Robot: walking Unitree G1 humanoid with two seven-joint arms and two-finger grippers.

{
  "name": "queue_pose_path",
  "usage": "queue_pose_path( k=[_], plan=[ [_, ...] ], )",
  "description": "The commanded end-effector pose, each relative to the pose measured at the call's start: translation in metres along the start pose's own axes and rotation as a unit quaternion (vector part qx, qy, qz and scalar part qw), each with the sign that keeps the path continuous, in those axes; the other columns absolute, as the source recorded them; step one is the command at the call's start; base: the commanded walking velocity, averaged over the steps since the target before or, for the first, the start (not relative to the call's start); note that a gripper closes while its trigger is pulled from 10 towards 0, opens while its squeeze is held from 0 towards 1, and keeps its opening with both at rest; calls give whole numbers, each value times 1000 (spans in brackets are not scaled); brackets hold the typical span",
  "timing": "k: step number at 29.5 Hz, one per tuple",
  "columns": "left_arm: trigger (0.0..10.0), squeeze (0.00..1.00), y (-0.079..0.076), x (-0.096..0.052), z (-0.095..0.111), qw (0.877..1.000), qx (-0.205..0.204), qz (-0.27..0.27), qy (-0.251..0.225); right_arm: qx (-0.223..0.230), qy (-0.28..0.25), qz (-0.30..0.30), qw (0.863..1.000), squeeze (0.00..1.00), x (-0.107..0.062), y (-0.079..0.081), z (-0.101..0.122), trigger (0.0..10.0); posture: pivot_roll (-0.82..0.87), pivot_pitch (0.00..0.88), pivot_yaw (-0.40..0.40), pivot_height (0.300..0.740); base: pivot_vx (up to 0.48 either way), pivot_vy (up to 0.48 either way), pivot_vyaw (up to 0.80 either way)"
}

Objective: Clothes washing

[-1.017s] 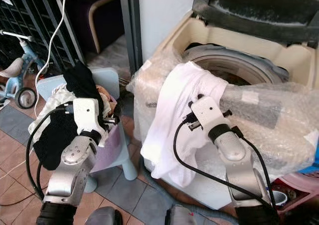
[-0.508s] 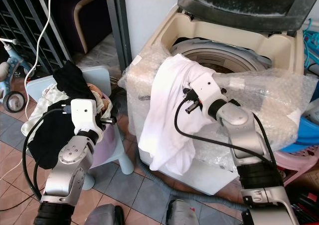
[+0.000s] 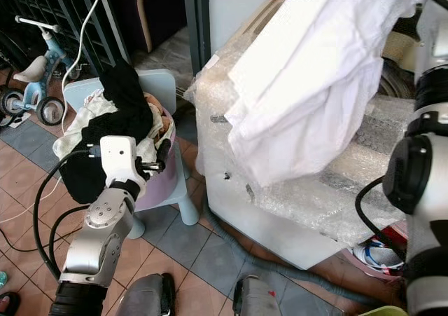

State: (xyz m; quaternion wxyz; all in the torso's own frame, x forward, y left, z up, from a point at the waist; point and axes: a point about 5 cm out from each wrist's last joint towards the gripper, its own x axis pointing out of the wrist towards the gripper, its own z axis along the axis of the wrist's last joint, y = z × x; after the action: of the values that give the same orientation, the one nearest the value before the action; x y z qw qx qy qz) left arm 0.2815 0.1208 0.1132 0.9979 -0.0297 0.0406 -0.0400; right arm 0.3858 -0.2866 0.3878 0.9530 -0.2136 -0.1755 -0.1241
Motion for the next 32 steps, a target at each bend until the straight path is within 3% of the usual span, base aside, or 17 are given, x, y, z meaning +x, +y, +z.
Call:
queue_pose_path(
  k=[1, 3, 5, 7, 8, 11, 13, 16, 18, 19, 21, 22, 23, 24, 25, 26, 32],
  plan=[
    [10000, 0, -2, -3, -1, 1000, 2, 4, 1, -45, 86, 94, 991, 1000, -7, 33, -40, 10000, -13, 89, -9, 728, 0, 0, 0],
    [10000, 0, -4, -3, -2, 1000, 2, 2, 2, -42, 133, 134, 981, 1000, -16, 46, -65, 10000, -13, 90, -7, 728, 0, 0, 0],
    [10000, 0, -7, -3, -1, 1000, 2, -5, 1, -68, 133, 175, 973, 1000, -23, 56, -78, 10000, -12, 92, -1, 728, 0, 0, 0],
    [10000, 0, -7, -3, -1, 1000, 3, -6, 2, -87, 119, 175, 973, 1000, -24, 57, -78, 10000, -16, 91, 3, 728, 0, 0, 0],
    [10000, 0, -5, -3, -1, 1000, 4, -6, 3, -105, 83, 165, 977, 1000, -24, 55, -72, 10000, -20, 91, 6, 728, 0, 0, 0],
    [10000, 0, -4, -2, -2, 1000, 5, -6, 4, -107, 50, 157, 980, 1000, -23, 52, -64, 10000, -23, 90, 7, 728, 0, 0, 0],
    [10000, 0, -3, -1, -1, 1000, 6, -6, 4, -87, 14, 168, 982, 1000, -22, 50, -53, 10000, -24, 90, 7, 728, 0, 0, 0],
    [10000, 0, -4, 0, -1, 1000, 6, -6, 4, -50, -36, 243, 968, 1000, -29, 53, -41, 10000, -28, 87, 5, 728, 0, 0, 0],
    [10000, 0, -5, -1, -2, 1000, 6, -7, 5, -22, -52, 296, 954, 1000, -37, 56, -39, 10000, -31, 85, 4, 728, 0, 0, 0],
    [10000, 0, -6, -2, -3, 1000, 5, -8, 7, 2, -52, 356, 933, 1000, -51, 59, -40, 10000, -36, 83, 5, 728, 0, 0, 0],
    [10000, 0, -6, -2, -4, 1000, 4, -8, 7, 4, -54, 373, 926, 1000, -56, 60, -41, 10000, -36, 83, 5, 728, 0, 0, 0],
    [10000, 0, -8, -3, -5, 1000, 3, -10, 8, 40, -40, 433, 900, 1000, -75, 64, -45, 10000, -40, 83, 9, 728, 0, 0, 0],
    [10000, 0, -8, -3, -5, 1000, 3, -10, 8, 40, -40, 433, 900, 1000, -75, 64, -45, 10000, -40, 83, 9, 728, 0, 0, 0],
    [10000, 0, -8, -3, -5, 1000, 3, -11, 8, 49, -30, 465, 883, 1000, -86, 66, -50, 10000, -40, 83, 10, 728, 0, 0, 0],
    [10000, 0, -8, -2, -5, 1000, 3, -12, 9, 41, -7, 515, 856, 1000, -103, 70, -59, 10000, -45, 84, 15, 728, 0, 0, 0],
    [10000, 0, -8, -2, -4, 1000, 3, -14, 8, 35, 9, 538, 842, 1000, -111, 72, -67, 10000, -46, 84, 17, 728, 0, 0, 0],
    [10000, 0, -8, 1, -2, 1000, 5, -18, 6, 43, 71, 602, 794, 1000, -135, 75, -87, 10000, -44, 87, 18, 728, 0, 0, 0]
  ],
)
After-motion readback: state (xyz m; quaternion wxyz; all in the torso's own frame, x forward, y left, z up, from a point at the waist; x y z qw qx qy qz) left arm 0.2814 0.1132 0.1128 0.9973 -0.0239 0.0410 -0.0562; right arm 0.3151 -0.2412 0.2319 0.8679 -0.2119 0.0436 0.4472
